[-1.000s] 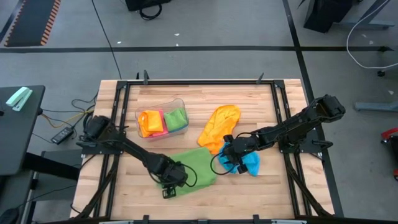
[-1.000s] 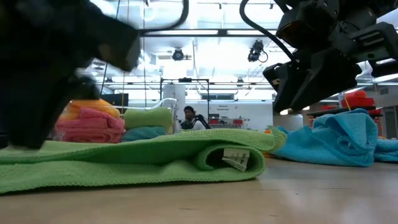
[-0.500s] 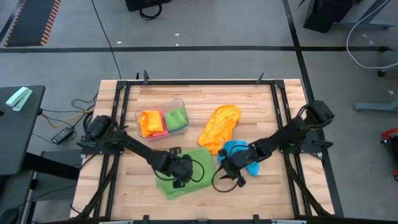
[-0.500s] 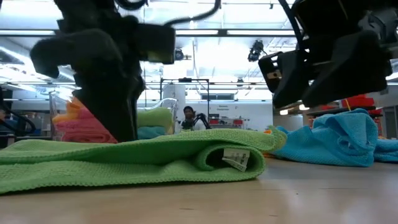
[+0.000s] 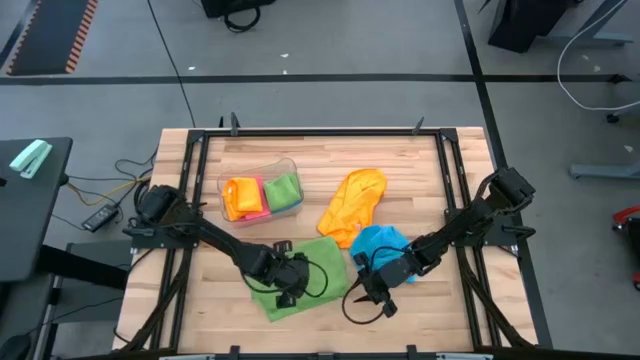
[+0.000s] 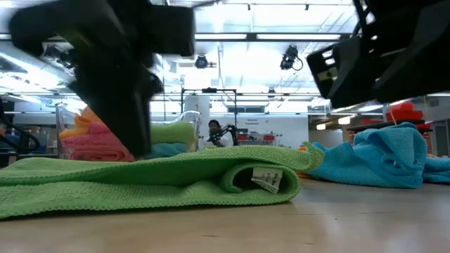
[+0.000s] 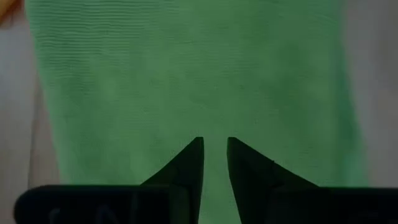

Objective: Fold microfiber towels
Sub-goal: Fold the green microfiber towel

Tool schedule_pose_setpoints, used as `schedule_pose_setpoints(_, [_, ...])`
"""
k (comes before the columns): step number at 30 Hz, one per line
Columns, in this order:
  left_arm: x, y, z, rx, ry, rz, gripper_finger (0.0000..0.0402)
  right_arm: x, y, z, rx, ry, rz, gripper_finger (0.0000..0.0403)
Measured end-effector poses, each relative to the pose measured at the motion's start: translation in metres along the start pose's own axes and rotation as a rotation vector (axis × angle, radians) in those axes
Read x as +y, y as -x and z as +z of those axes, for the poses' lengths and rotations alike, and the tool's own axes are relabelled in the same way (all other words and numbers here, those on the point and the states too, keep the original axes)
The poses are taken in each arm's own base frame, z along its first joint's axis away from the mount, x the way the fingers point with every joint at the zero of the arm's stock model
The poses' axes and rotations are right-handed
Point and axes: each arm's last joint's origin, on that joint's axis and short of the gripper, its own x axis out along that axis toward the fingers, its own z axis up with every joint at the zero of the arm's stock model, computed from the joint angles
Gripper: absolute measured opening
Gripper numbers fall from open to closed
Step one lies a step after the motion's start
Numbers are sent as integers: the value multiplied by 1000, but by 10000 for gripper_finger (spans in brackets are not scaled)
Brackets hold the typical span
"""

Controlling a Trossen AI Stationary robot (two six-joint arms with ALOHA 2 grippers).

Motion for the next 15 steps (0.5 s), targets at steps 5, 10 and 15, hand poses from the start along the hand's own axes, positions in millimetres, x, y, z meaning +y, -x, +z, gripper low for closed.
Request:
schedule_pose_setpoints(5, [-15, 8, 0, -33, -99, -39, 95, 1, 0, 0, -3, -59, -56, 152])
schedule_pose_setpoints(10, [-16, 8, -2, -6, -112, -53, 100, -1, 0, 2, -29, -115, -74, 152])
schedule_pose_setpoints(15, [-21, 9, -6, 95, -97, -222, 91, 5, 1, 4, -44, -110, -62, 152])
